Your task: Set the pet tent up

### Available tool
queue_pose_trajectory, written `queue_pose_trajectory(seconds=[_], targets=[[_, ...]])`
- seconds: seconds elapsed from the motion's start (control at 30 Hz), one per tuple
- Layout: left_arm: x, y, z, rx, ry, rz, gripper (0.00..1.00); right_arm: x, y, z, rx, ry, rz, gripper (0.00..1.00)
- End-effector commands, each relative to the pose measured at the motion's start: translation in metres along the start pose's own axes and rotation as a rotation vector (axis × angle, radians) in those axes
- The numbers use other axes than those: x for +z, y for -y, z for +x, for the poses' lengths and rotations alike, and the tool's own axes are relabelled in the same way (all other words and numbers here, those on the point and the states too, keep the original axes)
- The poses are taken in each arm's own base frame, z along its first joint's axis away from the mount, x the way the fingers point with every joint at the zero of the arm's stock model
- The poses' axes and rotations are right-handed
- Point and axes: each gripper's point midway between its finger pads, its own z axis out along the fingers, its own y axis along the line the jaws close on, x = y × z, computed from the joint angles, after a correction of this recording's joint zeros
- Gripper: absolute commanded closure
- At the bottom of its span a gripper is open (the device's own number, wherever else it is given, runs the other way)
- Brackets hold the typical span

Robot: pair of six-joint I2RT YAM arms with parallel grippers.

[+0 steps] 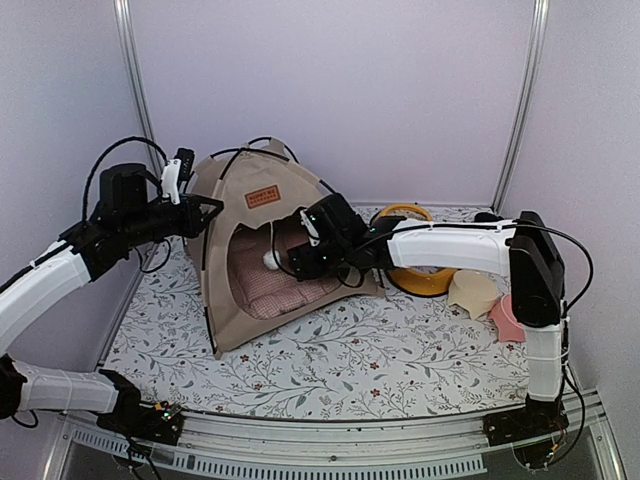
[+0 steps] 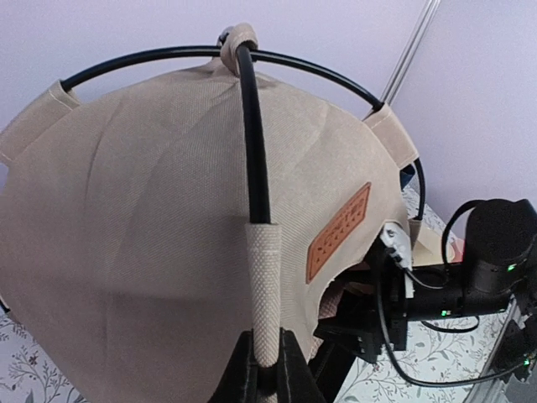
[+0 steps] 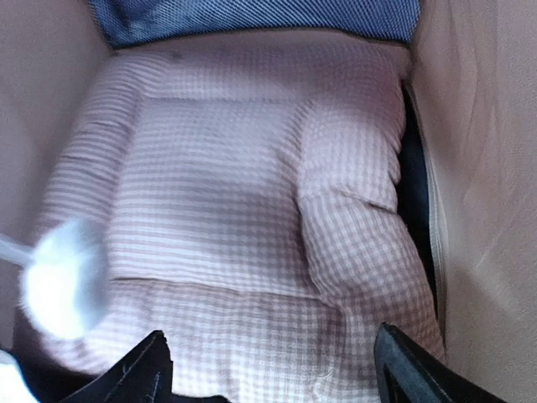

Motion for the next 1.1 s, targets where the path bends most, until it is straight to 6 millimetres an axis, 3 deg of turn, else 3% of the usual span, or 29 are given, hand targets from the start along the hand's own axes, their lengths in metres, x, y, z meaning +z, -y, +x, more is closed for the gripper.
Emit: queue_pose_trajectory(seconds=[0.0,0.23,0.37,0.67,0.83,1.07], targets=[[-0.011,-0.014,-0.044,0.073,0.165,-0.064,0.99,-0.047,-0.024,-0.042,0.018,0.117,-0.152,0.03],[-0.01,-0.05,-0.06,0.095,0.204,-0.162,0.97,-0.095,-0.044,-0.059,0.026,0.193,-0.327,0.01],[-0.014,-0.073,-0.065,0.093,0.217,-0.218,0.95,-0.115,-0.053,-0.059,0.016,0.226,-0.417,0.01],[0.0,-0.106,-0.077,0.124,0.185,-0.282,0.94,-0.147,-0.112,-0.046,-0.074,0.209,-0.812,0.01],[0.0,-0.092,-0.097,0.176,0.201,-0.22,0.94,-0.166,-0.138,-0.031,-0.13,0.173,-1.029,0.01],[-0.004,-0.042,-0.095,0.179,0.208,0.0,0.96,-0.151,-0.153,-0.028,-0.112,0.119,-1.11,0.01]])
